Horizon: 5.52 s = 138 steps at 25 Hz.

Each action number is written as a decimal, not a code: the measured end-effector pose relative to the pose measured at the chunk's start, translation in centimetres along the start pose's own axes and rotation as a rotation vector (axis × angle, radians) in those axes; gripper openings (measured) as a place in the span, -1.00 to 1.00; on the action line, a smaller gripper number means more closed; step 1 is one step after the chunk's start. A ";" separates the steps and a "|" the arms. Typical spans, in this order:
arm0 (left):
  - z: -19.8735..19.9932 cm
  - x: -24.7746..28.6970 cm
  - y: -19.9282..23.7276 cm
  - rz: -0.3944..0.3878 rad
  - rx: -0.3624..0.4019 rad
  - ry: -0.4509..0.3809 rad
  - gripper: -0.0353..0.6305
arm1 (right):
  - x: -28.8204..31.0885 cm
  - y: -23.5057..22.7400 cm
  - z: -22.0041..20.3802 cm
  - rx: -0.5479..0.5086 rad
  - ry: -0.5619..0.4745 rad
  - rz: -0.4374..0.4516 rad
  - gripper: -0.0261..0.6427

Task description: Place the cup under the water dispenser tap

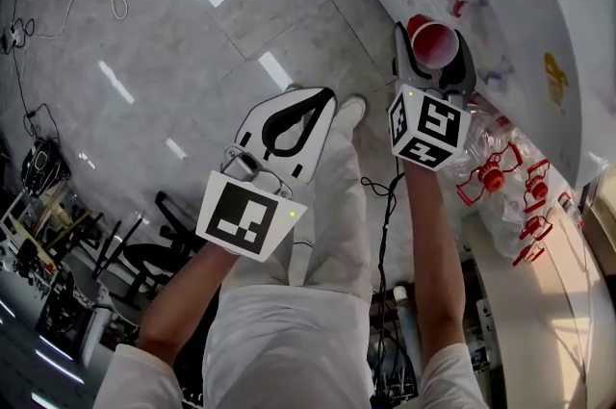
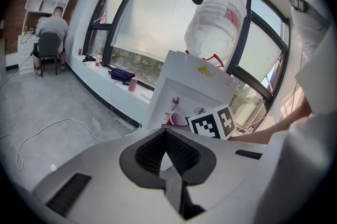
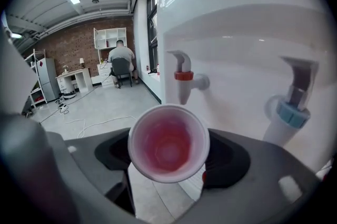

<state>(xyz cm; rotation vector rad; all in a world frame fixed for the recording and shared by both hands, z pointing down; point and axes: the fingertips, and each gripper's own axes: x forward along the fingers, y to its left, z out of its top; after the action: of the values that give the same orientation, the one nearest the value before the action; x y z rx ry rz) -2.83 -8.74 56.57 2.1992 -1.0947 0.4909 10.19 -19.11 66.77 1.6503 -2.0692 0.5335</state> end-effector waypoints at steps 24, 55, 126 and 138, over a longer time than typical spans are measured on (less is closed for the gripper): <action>-2.5 2.5 2.7 0.009 -0.046 0.036 -0.89 | 7.9 -3.0 -4.6 0.142 0.097 -0.167 0.23; -3.6 0.6 3.9 0.020 -0.060 0.042 -0.89 | 8.7 -4.0 -7.3 0.220 0.127 -0.334 0.36; 15.4 -19.8 -12.8 -0.022 0.093 -0.180 -0.89 | -32.0 5.1 20.9 0.041 -0.147 0.232 -0.89; 21.0 -25.4 -15.4 -0.011 0.145 -0.298 -0.89 | -39.4 2.9 26.2 -0.014 -0.254 0.196 -0.89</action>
<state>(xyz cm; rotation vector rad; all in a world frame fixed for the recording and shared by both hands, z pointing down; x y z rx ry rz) -4.22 -1.24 21.03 2.4618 -1.2314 0.2488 12.38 -1.05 23.01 1.5859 -2.4307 0.3861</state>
